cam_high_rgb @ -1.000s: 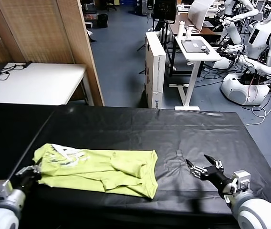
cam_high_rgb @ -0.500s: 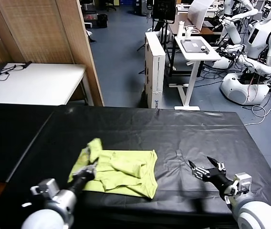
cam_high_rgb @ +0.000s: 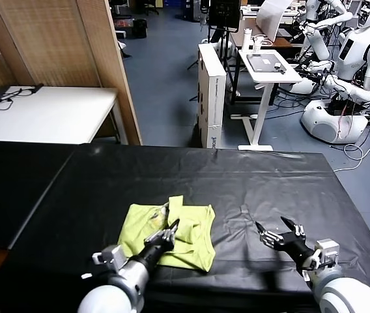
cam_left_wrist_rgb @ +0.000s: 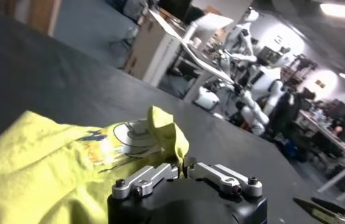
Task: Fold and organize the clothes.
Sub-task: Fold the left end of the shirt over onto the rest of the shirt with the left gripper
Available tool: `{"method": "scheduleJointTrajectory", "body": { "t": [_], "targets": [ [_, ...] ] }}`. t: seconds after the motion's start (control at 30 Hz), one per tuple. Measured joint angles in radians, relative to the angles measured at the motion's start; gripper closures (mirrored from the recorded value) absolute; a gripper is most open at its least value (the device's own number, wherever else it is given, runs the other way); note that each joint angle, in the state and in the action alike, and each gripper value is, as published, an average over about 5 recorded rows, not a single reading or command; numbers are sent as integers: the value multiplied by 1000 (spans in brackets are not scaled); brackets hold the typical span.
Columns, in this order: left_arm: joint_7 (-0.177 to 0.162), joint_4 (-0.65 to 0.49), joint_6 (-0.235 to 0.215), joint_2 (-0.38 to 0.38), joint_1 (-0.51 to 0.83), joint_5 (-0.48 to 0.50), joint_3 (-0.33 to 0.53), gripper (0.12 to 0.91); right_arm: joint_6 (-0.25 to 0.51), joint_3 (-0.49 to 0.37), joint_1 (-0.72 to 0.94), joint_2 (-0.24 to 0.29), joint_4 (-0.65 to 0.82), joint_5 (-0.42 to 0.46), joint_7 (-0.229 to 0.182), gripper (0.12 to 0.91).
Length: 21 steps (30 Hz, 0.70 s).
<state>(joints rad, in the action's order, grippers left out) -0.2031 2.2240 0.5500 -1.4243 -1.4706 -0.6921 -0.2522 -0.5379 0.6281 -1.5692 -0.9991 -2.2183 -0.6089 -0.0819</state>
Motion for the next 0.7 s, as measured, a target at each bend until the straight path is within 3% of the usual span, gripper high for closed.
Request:
{"method": "scheduleJointTrajectory", "body": {
  "t": [0.7],
  "targets": [
    [20, -66, -17, -73, -8, 88, 55, 848, -4, -11, 6, -5, 22, 9, -1, 118]
  ]
}}
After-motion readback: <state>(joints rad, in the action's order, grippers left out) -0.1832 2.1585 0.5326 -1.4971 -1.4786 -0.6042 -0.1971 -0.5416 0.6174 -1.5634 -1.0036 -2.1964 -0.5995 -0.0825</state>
